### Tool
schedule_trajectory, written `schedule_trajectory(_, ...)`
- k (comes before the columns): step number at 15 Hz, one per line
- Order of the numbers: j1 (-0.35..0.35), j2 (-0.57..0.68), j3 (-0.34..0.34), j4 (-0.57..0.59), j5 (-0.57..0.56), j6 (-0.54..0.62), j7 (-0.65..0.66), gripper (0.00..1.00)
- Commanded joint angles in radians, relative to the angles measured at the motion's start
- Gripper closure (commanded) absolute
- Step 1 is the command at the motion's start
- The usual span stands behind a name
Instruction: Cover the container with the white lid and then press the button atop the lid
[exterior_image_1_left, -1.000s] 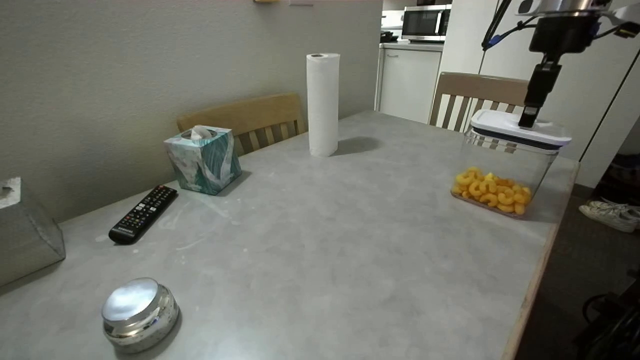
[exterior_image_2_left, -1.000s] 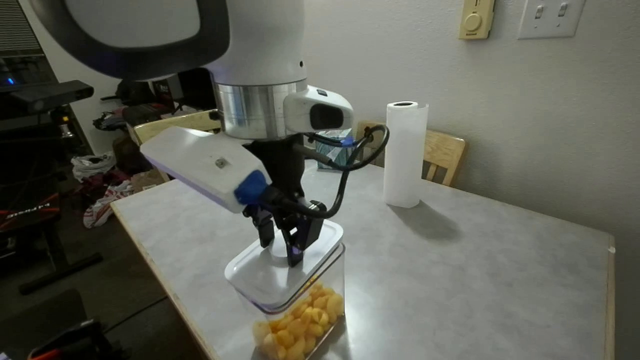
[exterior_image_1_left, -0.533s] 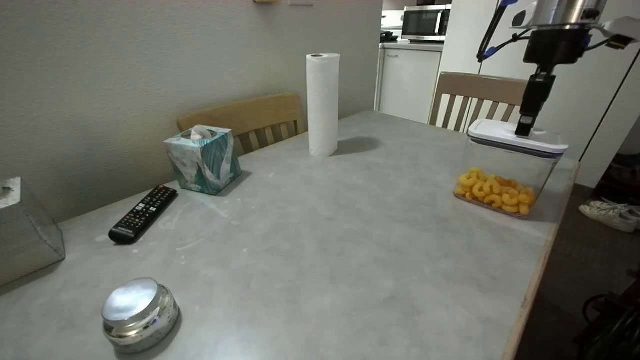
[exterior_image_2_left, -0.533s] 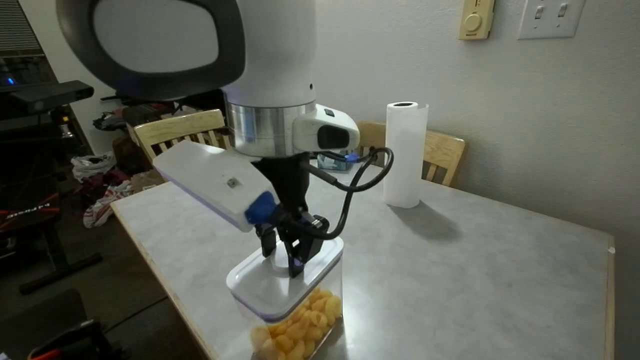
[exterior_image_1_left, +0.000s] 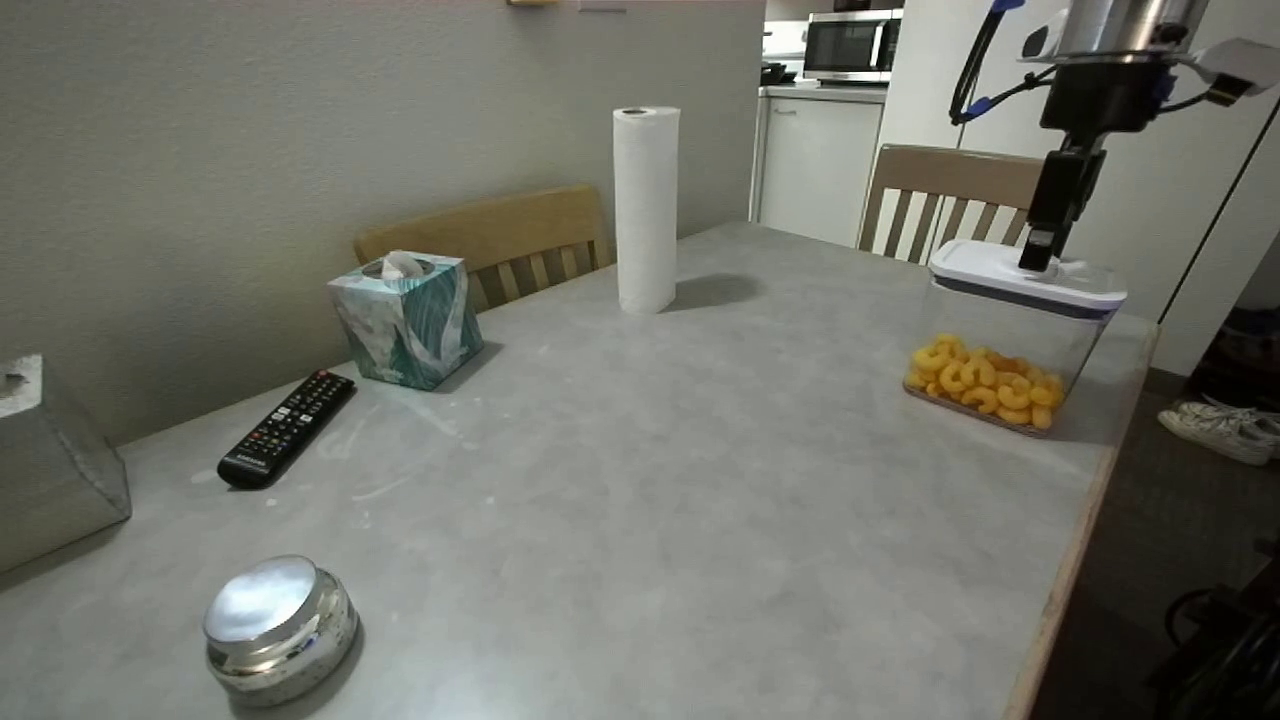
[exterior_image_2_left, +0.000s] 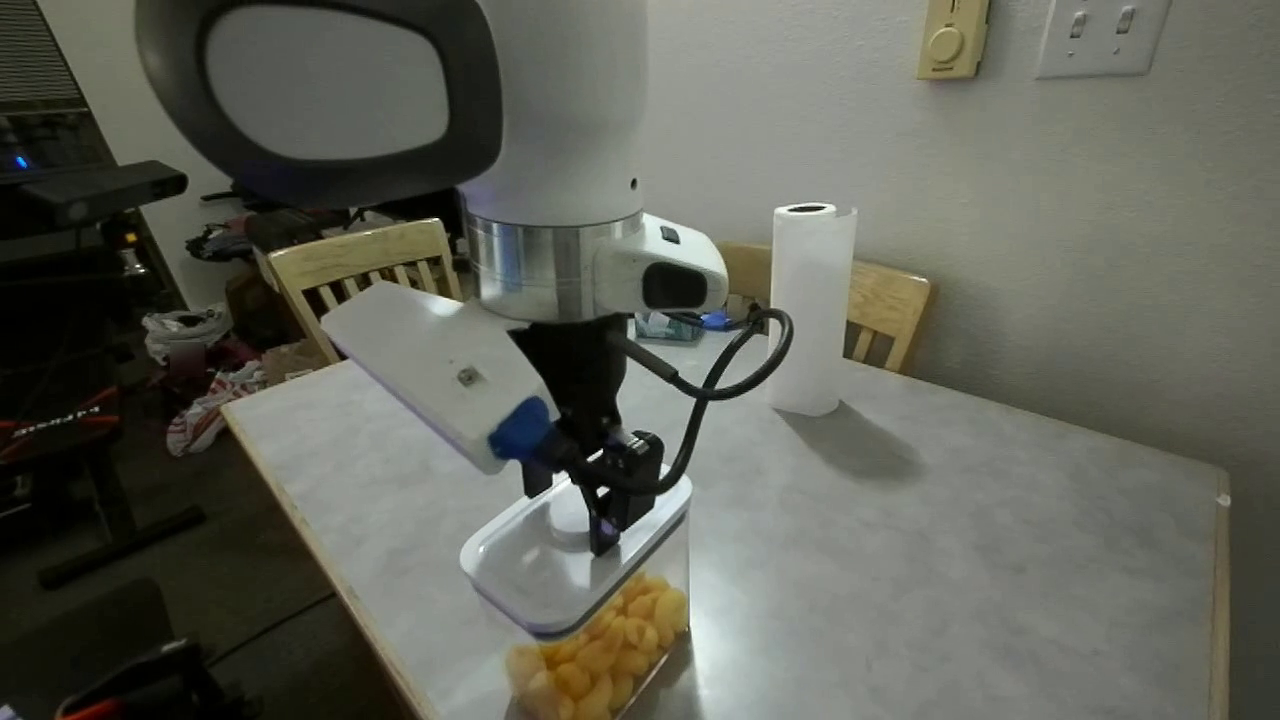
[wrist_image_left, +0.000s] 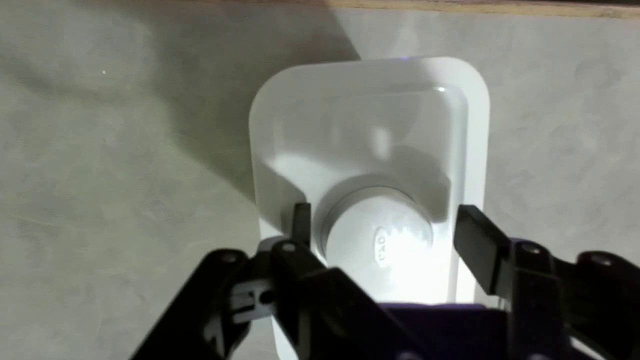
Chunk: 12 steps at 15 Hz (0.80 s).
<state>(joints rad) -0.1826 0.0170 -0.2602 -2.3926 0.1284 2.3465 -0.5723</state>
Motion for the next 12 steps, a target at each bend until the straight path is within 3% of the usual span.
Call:
schedule_trajectory(1,-0.026,-0.014,0.007,0.007,-0.005,-0.017,0.046,0.00)
schedule_trajectory(6,-0.039,-0.064,0.000,-0.014,-0.072,-0.016,0.166,0.00)
schedule_trajectory(7,-0.042,-0.072,-0.001,-0.018,-0.087,-0.014,0.188,0.25)
schedule_trajectory(8,-0.044,-0.081,-0.001,-0.021,-0.099,-0.017,0.201,0.27)
schedule_trajectory(12,-0.044,-0.104,0.002,-0.024,-0.127,-0.033,0.252,0.56)
